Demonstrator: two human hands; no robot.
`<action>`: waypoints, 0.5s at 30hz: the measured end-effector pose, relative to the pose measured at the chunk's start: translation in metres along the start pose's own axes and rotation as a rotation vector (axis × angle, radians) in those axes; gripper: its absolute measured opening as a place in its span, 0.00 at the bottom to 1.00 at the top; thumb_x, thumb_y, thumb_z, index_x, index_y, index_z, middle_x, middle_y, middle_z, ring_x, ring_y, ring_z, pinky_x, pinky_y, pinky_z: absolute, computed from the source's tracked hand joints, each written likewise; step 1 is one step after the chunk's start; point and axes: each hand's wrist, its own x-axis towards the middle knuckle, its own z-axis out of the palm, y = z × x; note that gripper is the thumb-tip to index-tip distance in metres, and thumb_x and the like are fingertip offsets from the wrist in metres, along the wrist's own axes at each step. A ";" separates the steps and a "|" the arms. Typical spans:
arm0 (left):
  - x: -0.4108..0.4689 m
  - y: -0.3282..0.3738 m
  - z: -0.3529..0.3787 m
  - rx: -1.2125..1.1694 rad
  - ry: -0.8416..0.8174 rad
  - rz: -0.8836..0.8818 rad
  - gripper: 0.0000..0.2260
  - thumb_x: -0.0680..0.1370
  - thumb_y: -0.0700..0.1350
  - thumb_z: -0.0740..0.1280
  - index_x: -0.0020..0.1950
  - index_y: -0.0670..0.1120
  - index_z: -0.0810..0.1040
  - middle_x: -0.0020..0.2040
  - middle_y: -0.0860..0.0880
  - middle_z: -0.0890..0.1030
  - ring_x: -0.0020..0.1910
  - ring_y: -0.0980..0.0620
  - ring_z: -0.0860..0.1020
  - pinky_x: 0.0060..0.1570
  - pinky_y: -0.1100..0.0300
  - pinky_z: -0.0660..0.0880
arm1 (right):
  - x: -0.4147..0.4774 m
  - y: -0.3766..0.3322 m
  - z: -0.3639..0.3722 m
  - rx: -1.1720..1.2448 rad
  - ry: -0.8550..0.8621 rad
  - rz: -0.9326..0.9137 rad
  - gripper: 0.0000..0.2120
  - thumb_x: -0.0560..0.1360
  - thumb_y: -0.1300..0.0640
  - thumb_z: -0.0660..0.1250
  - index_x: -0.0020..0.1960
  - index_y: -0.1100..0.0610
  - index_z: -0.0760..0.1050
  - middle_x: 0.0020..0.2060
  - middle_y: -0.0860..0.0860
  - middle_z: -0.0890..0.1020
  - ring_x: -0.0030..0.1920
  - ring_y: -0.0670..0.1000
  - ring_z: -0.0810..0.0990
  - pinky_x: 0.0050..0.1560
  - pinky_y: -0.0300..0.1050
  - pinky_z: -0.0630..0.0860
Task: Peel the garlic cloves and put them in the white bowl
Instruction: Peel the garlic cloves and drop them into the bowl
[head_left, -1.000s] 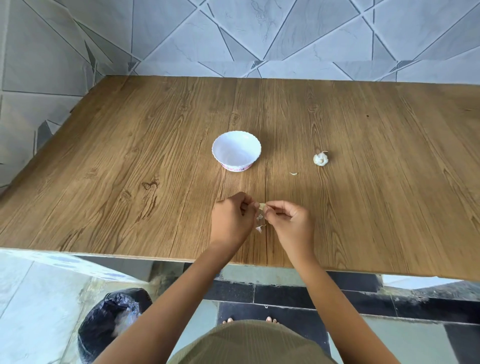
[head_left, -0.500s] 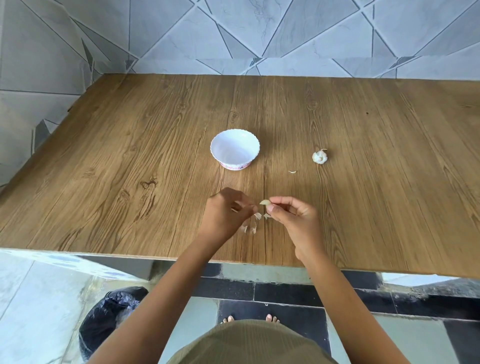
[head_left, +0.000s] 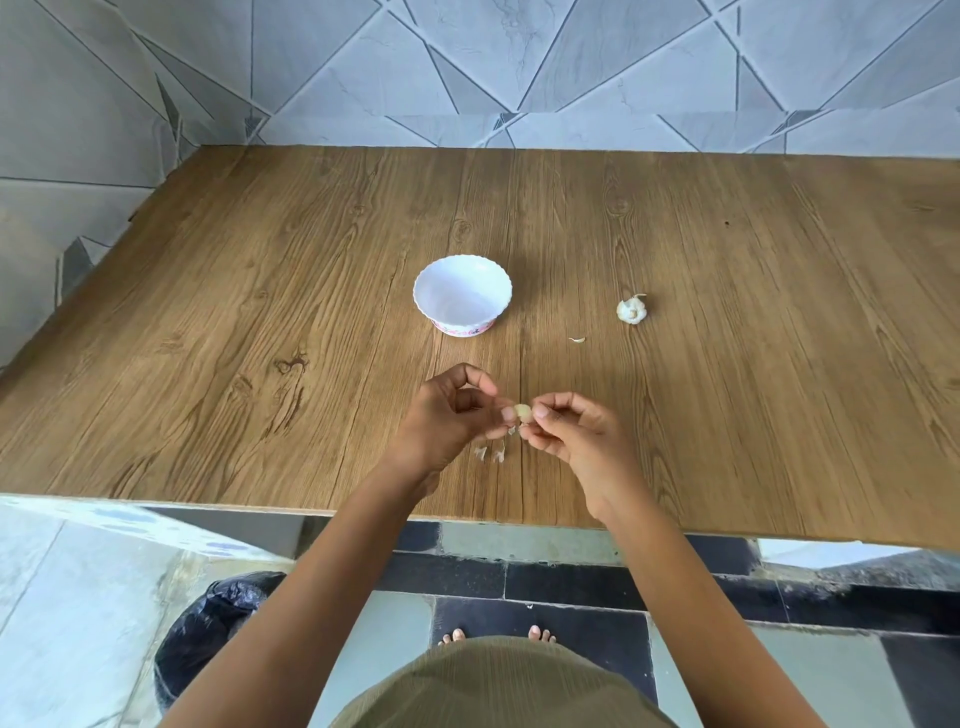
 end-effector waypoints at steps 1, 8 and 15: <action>0.000 0.000 0.000 0.004 -0.004 0.009 0.11 0.70 0.29 0.71 0.45 0.41 0.73 0.40 0.44 0.83 0.38 0.53 0.82 0.40 0.62 0.80 | 0.001 0.000 0.001 0.013 0.013 0.017 0.04 0.75 0.68 0.66 0.44 0.61 0.77 0.35 0.53 0.84 0.36 0.48 0.83 0.38 0.36 0.79; 0.000 0.000 -0.003 0.138 -0.009 0.116 0.11 0.70 0.29 0.70 0.46 0.42 0.77 0.42 0.46 0.81 0.40 0.52 0.81 0.43 0.63 0.79 | -0.001 -0.001 -0.001 -0.109 -0.067 -0.070 0.05 0.74 0.62 0.69 0.48 0.57 0.81 0.41 0.51 0.85 0.43 0.48 0.84 0.46 0.38 0.79; 0.000 0.004 -0.004 0.183 -0.035 0.172 0.09 0.70 0.30 0.71 0.45 0.41 0.77 0.37 0.52 0.81 0.37 0.56 0.81 0.42 0.65 0.78 | 0.005 -0.003 -0.009 -0.376 -0.208 -0.346 0.05 0.71 0.56 0.68 0.47 0.50 0.80 0.37 0.48 0.84 0.38 0.47 0.83 0.40 0.36 0.78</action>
